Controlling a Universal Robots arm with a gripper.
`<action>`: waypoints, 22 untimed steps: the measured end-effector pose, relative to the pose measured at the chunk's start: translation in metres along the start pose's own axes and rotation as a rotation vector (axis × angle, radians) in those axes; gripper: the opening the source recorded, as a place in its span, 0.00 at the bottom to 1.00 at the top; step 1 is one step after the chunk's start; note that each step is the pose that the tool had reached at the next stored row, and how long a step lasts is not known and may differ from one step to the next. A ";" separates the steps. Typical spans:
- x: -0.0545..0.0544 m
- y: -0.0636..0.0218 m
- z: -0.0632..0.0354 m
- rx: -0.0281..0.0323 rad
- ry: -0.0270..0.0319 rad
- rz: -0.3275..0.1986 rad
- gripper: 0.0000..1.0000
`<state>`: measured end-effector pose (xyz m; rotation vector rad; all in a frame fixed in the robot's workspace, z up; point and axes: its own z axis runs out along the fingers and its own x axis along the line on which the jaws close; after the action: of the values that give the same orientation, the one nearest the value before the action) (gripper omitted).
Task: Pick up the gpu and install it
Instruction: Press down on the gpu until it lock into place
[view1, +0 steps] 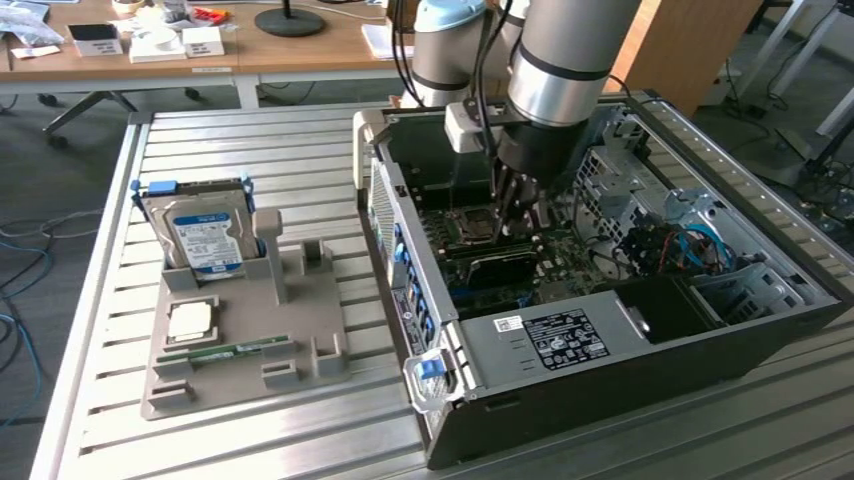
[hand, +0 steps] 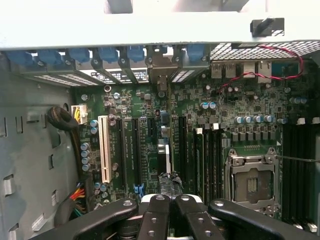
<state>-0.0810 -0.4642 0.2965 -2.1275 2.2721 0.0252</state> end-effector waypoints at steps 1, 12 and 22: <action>0.000 0.0000 0.0003 0.0000 0.0000 0.000 0.11; 0.000 0.0029 0.0049 0.0001 0.0000 0.001 0.11; 0.000 0.0031 0.0092 0.0001 0.0001 0.001 0.11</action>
<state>-0.0840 -0.4637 0.2873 -2.1261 2.2734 0.0250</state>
